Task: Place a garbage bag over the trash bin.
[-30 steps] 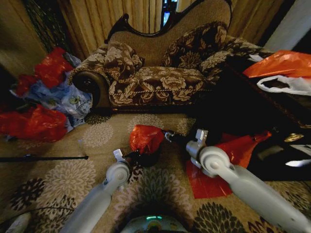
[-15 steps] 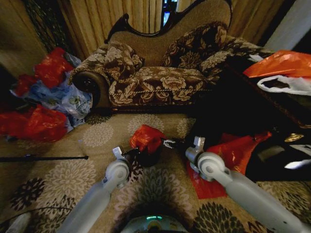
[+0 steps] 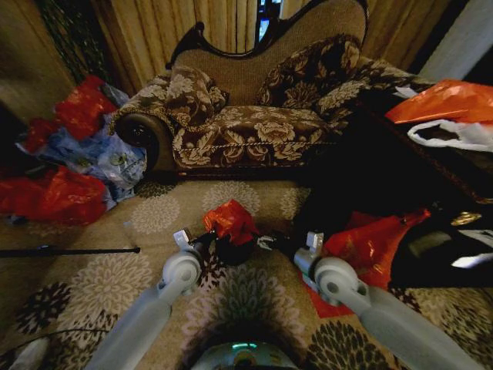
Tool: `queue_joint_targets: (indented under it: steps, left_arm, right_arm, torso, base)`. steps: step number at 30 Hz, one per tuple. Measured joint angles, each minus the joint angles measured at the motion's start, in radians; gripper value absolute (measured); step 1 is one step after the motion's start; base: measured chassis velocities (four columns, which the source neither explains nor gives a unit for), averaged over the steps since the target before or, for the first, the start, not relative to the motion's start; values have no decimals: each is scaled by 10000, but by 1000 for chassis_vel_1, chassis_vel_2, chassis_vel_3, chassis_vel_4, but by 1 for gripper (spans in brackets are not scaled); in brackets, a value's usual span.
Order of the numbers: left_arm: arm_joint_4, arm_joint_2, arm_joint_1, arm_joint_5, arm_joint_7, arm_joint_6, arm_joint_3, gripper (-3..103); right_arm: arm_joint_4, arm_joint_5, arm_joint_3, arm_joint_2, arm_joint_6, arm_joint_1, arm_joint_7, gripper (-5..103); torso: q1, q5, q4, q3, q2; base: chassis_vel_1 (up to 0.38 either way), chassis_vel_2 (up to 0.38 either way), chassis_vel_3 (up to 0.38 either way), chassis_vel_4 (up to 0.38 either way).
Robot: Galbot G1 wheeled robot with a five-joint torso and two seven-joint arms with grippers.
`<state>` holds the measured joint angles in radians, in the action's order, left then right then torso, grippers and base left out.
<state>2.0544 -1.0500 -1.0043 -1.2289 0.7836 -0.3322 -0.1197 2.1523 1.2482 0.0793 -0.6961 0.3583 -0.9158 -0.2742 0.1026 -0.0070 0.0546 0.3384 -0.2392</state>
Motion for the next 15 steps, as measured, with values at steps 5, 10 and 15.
queue_joint_targets:
  steps: [5,10,15]
  left_arm:
    - [-92,-71,20,-6,28,15,17,0]
    - [-115,-93,-46,-12,69,43,-13,0]
    - [-116,-64,-133,-17,90,74,-76,0]
  right_arm:
    - [565,444,-511,279,45,-596,390,100]
    - [953,888,-813,540,-8,-796,947,100]
    - [1168,1493,-1116,743,25,-798,967,100]
  torso:
    - [0,-2,-1,0,0]
    - [0,-2,-1,0,0]
    - [0,-1,-1,0,0]
  base:
    - [0,0,0,0]
    - [0,0,0,0]
    - [0,0,0,0]
